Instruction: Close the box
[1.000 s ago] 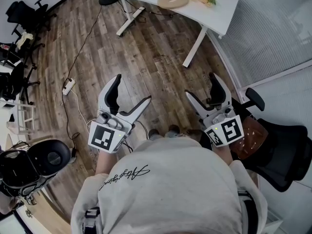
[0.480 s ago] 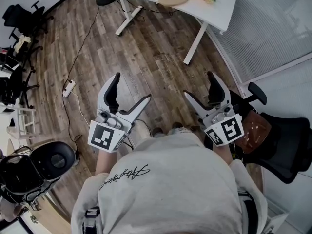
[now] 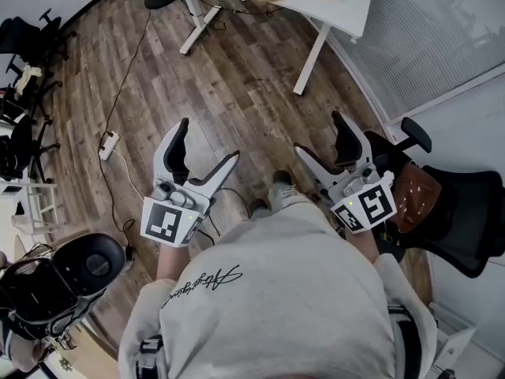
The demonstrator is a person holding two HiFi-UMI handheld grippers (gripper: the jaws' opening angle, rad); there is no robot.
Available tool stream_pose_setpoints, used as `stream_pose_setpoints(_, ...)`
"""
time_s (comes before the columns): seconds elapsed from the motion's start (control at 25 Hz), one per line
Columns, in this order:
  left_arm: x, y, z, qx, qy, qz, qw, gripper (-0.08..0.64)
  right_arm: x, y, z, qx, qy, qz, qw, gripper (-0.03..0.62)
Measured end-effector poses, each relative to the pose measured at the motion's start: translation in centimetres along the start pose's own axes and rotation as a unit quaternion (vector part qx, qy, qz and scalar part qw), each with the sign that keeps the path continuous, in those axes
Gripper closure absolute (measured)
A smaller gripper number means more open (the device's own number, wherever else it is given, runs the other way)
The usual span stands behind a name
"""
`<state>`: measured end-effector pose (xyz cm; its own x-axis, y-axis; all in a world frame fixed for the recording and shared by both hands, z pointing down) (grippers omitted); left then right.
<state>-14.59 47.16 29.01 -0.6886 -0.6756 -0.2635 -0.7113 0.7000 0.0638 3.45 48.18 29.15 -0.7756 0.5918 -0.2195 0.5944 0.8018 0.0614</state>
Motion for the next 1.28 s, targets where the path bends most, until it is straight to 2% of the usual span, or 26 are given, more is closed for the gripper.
stream_pose_setpoints(0.24, 0.2, 0.2, -0.4, 0.006, 0.002, 0.01, 0.9999, 0.138, -0.4, -0.5, 0.0, -0.009, 0.002, -0.001, 1.0, 0.21)
stream_pose_setpoints(0.6, 2.5, -1.5, -0.7, 0.015, -0.011, 0.031, 0.9993, 0.138, -2.2, -4.5, 0.2, -0.011, -0.008, 0.031, 0.999, 0.212)
stream_pose_setpoints(0.8, 4.4, -4.6, -1.1, 0.013, -0.009, 0.04, 0.9991, 0.138, -5.2, -6.8, 1.1, -0.017, -0.002, 0.034, 0.999, 0.218)
stream_pose_setpoints(1.0, 6.0, -8.0, -2.2, 0.02, -0.013, 0.032, 0.9992, 0.138, -8.6, -9.3, 1.5, -0.018, -0.006, 0.029, 0.999, 0.218)
stream_pose_setpoints(1.28, 9.1, -14.1, -2.0, 0.012, -0.02, 0.029, 0.9993, 0.138, -13.0, -13.4, 3.1, -0.014, -0.007, 0.035, 0.999, 0.222)
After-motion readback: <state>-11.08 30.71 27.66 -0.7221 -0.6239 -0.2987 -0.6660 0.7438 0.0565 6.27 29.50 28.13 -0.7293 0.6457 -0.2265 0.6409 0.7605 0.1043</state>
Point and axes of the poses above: the fingertips, and each gripper's own axes: y backward along the fingers, x to its left, z out of its top, the point moved 1 cm from there along y, backward along the fingers, and after that the axes turned 11 degrees about -y, right-handed, at the moved point
